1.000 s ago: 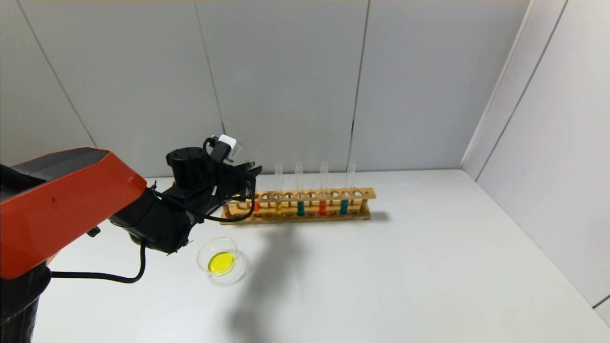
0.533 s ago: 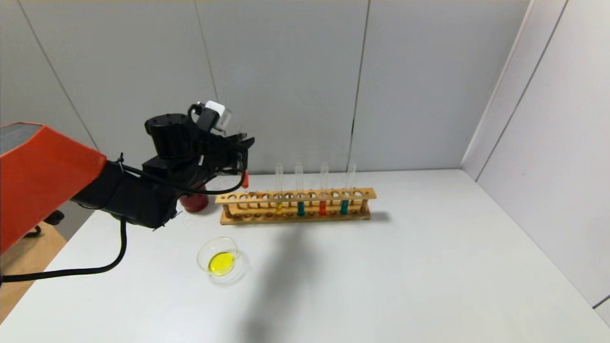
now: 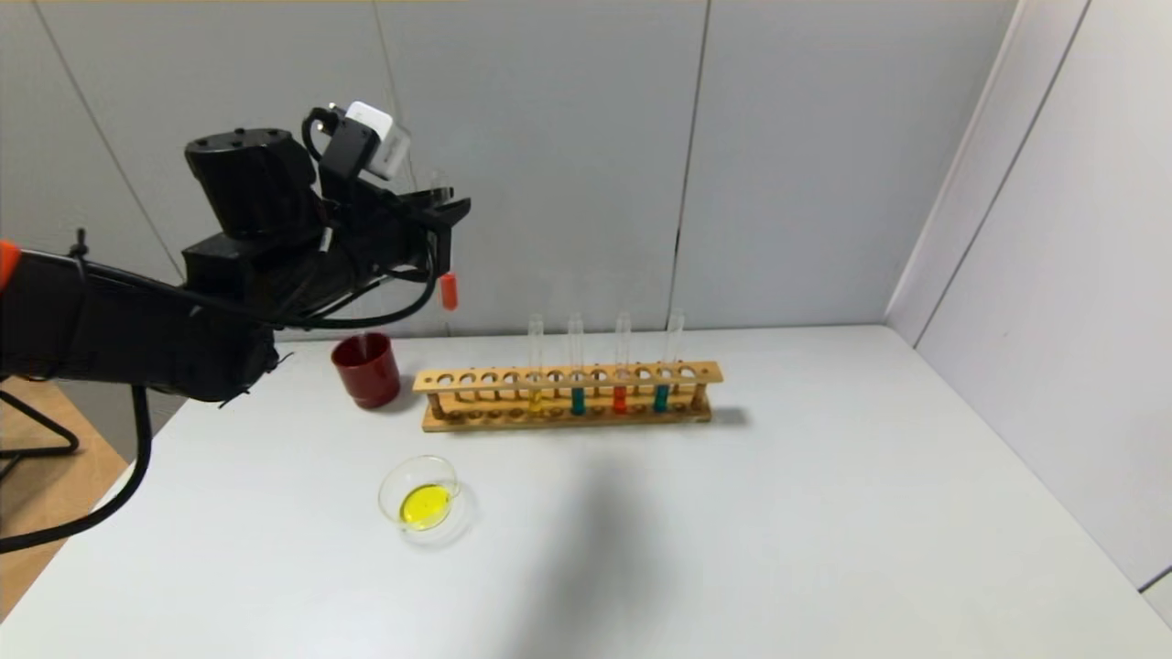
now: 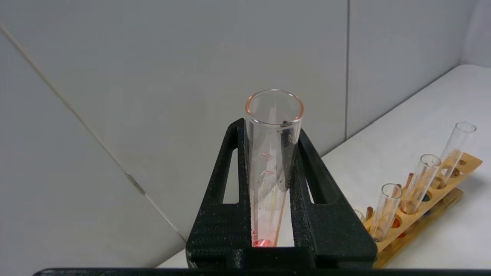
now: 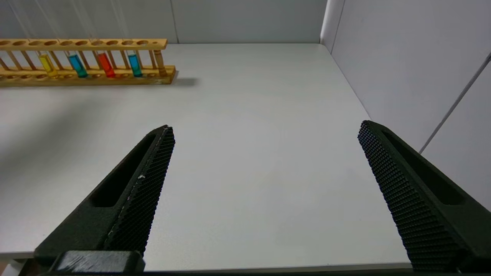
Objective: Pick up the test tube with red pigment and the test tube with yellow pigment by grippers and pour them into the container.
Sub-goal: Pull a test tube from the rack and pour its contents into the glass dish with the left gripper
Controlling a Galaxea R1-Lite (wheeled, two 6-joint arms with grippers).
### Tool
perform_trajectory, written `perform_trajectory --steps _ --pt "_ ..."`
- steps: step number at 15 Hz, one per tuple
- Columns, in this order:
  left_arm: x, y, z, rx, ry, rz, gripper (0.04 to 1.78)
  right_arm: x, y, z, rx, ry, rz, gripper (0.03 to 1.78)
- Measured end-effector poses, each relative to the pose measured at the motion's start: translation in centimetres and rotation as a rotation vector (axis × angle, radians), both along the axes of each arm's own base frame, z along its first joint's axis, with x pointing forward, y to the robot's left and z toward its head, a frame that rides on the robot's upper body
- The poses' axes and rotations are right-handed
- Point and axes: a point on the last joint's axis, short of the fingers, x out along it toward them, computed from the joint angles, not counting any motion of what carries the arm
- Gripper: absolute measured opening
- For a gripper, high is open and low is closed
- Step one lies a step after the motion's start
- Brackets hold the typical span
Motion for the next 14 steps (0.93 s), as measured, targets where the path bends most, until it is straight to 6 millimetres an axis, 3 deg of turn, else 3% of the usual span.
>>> perform_trajectory --steps 4,6,14 --pt "-3.1 0.9 2.9 0.021 -0.008 0.012 0.33 0.0 0.0 0.0 0.0 0.0 0.0 1.75" --pt "-4.5 1.5 3.5 0.027 -0.021 0.033 0.33 0.0 0.0 0.0 0.0 0.0 0.0 1.75" --pt "-8.7 4.4 0.5 0.178 0.008 0.101 0.33 0.0 0.0 0.0 0.0 0.0 0.0 1.75"
